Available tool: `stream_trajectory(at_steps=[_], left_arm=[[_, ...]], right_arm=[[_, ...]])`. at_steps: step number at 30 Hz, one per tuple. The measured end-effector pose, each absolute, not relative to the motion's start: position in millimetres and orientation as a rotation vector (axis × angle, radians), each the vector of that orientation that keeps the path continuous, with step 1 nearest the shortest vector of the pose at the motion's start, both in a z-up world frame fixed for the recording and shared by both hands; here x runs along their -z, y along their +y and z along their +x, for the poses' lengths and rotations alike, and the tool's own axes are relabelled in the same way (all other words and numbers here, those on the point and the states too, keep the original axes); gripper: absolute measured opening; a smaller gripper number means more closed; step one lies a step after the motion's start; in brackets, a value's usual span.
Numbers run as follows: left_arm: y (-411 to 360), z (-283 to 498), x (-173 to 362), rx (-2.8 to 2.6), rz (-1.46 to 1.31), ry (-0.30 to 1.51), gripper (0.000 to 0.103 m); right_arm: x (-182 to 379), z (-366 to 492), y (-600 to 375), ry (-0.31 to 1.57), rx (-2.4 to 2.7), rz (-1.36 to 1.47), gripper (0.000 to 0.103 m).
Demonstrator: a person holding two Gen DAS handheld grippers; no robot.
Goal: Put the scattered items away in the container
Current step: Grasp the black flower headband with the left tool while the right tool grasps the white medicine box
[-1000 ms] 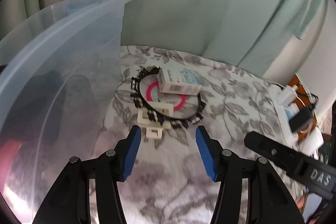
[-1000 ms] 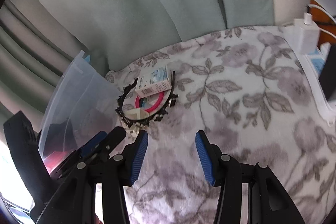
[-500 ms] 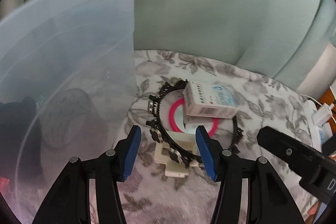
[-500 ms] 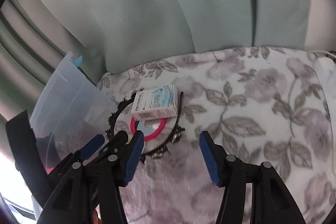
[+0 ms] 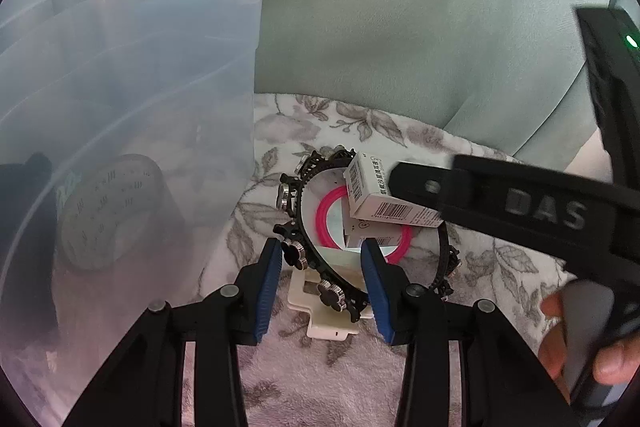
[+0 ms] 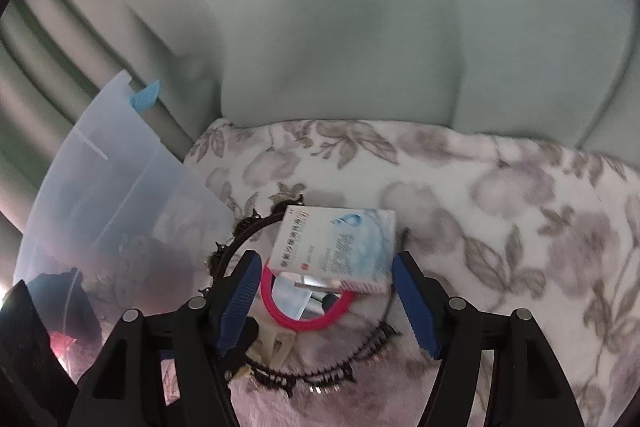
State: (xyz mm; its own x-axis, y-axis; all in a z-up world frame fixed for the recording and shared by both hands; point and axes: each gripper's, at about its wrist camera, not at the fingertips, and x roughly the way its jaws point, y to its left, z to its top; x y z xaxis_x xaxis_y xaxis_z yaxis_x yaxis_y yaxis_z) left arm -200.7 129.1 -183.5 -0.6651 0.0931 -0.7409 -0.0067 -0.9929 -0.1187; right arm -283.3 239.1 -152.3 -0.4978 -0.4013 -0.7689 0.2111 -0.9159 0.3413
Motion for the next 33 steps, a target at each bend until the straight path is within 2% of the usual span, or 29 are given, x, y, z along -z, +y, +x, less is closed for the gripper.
stream_trajectory(at_steps=[8,16,26,33], left_arm=[[129.2,-197.2,182.2,-2.815,-1.252,-0.161,0.042],[130.9,-194.5,179.6,-2.812,-1.244,-0.158,0.042],[136.0,-191.3,175.1,-2.771,-1.228,-0.159,0.041],[139.7,-188.1,171.4,-2.740,-1.215,-0.161,0.037]], right_arm=[[162.2,-295.2,217.4,-0.101,2.433,1.364,0.075],[163.9,-298.4,216.7,-0.094,2.454,1.393,0.076],[147.8,-279.9,266.1,-0.364,2.470,1.334,0.074],[134.8,-252.4,296.6,-0.485,2.517,1.281,0.073]])
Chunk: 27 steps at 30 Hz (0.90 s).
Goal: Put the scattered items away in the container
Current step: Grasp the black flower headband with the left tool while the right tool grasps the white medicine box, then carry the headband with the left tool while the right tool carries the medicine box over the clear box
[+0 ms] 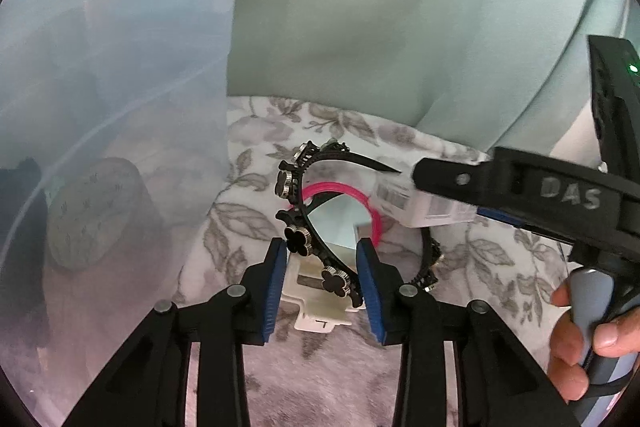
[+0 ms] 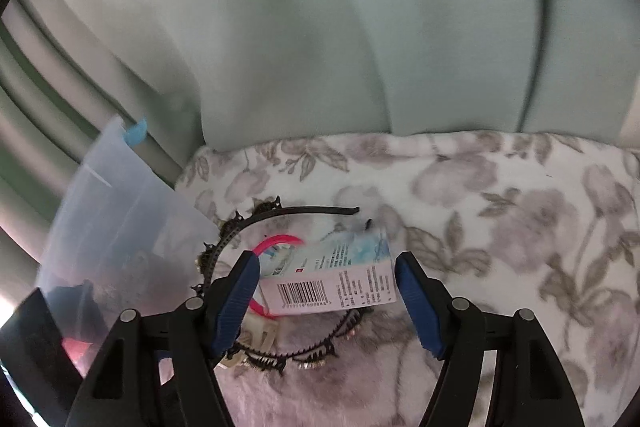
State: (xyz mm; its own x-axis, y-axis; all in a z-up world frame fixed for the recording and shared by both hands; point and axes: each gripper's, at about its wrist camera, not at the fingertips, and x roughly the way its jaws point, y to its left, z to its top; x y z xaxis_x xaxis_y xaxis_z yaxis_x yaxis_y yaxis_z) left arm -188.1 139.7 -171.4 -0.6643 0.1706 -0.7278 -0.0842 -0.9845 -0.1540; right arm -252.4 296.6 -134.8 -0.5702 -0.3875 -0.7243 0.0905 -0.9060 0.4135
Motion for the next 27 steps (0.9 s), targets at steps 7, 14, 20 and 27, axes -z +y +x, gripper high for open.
stream_trajectory(at_steps=[7,14,20,27], left_arm=[[138.2,-181.1,163.4,-2.712,-1.196,-0.193,0.032],[143.2,-169.5,154.5,-2.672,-1.153,-0.200,0.027],[144.5,-169.9,162.2,-2.628,-1.195,-0.245,0.027],[140.0,-184.3,171.1,-2.645,-1.247,-0.264,0.029]], right_arm=[[131.5,-217.2,326.4,-0.552,2.570,1.274,0.073],[156.4,-165.6,355.7,-0.664,2.548,1.371,0.067],[173.3,-139.2,371.2,-0.718,2.536,1.437,0.062],[170.0,-143.4,362.3,-0.672,2.567,1.441,0.065]])
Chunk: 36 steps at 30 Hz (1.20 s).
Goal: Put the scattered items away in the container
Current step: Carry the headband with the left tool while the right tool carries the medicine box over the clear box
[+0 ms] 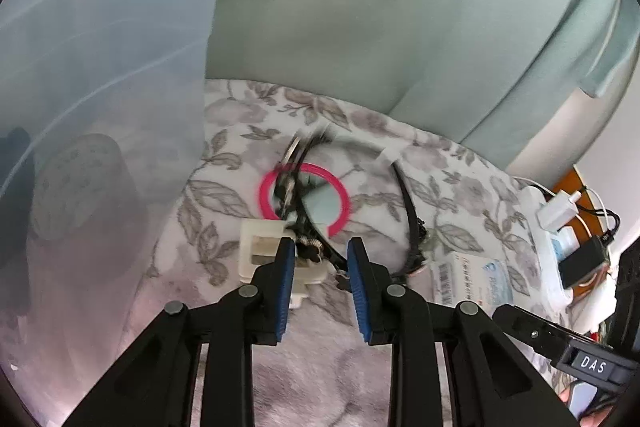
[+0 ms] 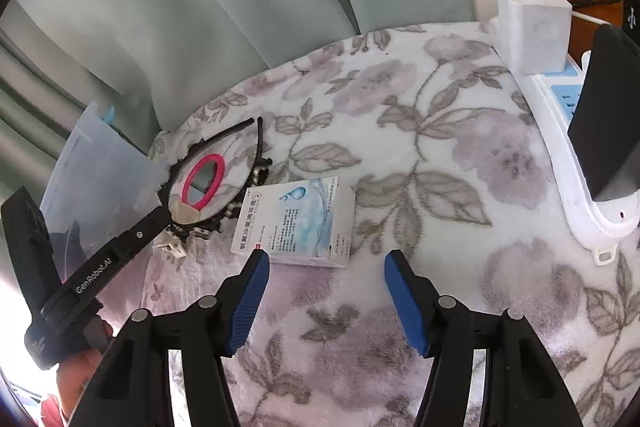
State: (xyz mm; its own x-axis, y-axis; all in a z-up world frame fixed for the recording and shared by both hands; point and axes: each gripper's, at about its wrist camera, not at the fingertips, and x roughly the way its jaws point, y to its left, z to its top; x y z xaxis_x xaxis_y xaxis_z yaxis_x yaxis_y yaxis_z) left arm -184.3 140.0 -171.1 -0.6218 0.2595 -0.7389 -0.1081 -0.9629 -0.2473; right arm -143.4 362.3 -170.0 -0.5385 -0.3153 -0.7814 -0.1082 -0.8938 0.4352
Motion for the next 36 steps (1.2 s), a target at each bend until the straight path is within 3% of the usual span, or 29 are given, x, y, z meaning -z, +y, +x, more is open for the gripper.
stream_trajectory(at_steps=[4,21,23,25,30,36], left_arm=[[141.6,-190.1,165.5,-2.671,-1.232,-0.200,0.053],[138.9,-242.0,183.7,-2.593,-1.393,-0.235,0.054],[139.5,-241.9,184.4,-2.598,-1.398,-0.231,0.052],[139.7,-239.5,183.8,-2.608,-1.397,-0.232,0.040],[140.2,-231.2,178.2,-2.610,-1.383,-0.238,0.023],[140.7,-219.8,170.1,-2.609,-1.360,-0.248,0.019]], right_arm=[[171.9,-148.9,358.5,-0.681,2.573,1.438,0.068],[173.5,-178.0,312.9,-0.452,2.646,1.432,0.078],[173.5,-178.8,307.7,-0.401,2.654,1.439,0.079],[174.1,-179.4,301.8,-0.356,2.657,1.443,0.080],[179.0,-182.2,288.5,-0.242,2.684,1.466,0.083],[178.2,-179.9,298.0,-0.336,2.702,1.451,0.082]])
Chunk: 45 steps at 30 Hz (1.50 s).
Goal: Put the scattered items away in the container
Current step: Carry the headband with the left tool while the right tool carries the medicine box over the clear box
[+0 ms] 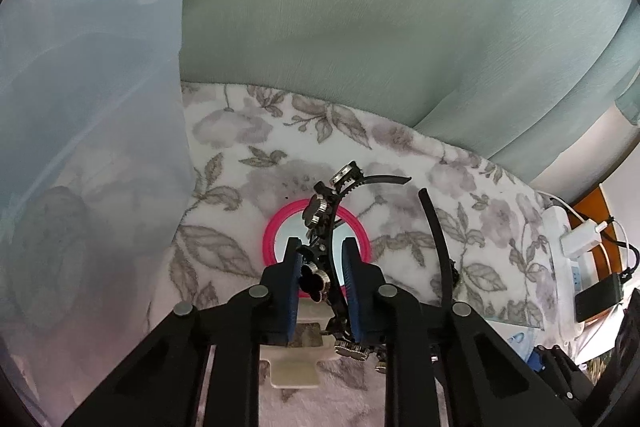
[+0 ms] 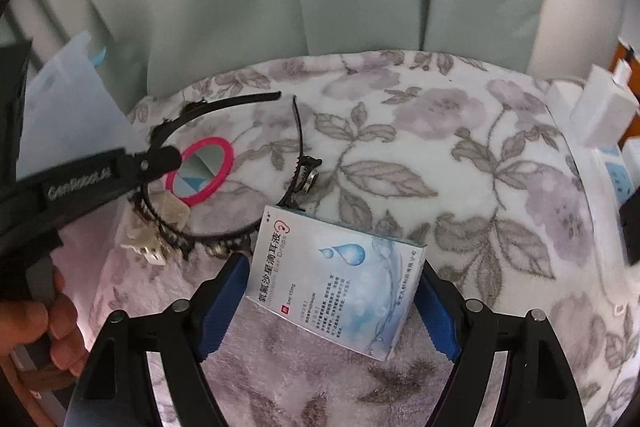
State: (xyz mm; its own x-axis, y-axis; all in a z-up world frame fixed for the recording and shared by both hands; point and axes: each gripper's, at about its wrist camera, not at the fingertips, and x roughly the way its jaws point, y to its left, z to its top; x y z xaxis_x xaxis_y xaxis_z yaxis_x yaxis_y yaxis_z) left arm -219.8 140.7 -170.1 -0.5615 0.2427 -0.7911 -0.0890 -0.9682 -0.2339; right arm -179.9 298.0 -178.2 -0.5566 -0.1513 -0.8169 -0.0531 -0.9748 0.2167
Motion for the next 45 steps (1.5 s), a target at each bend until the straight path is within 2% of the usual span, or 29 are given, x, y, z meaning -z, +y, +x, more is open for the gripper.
stream_trajectory(at_steps=[13,22,35,45], left_arm=[[147.7,-171.2,142.4,-2.603,-1.289,-0.230,0.017],[156.9,-126.4,118.0,-2.600,-1.242,-0.179,0.017],[140.6,-59.9,52.6,-2.632,-1.077,-0.151,0.017],[117.9,-25.3,1.7,-2.704,-0.892,-0.189,0.017]], right_arm=[[167.7,-142.8,326.8,-0.627,2.685,1.470,0.080],[152.9,-91.1,329.9,-0.725,2.666,1.455,0.080],[90.3,-29.2,328.5,-0.745,2.727,1.278,0.080],[45.4,-2.2,315.1,-0.690,2.754,1.140,0.080]])
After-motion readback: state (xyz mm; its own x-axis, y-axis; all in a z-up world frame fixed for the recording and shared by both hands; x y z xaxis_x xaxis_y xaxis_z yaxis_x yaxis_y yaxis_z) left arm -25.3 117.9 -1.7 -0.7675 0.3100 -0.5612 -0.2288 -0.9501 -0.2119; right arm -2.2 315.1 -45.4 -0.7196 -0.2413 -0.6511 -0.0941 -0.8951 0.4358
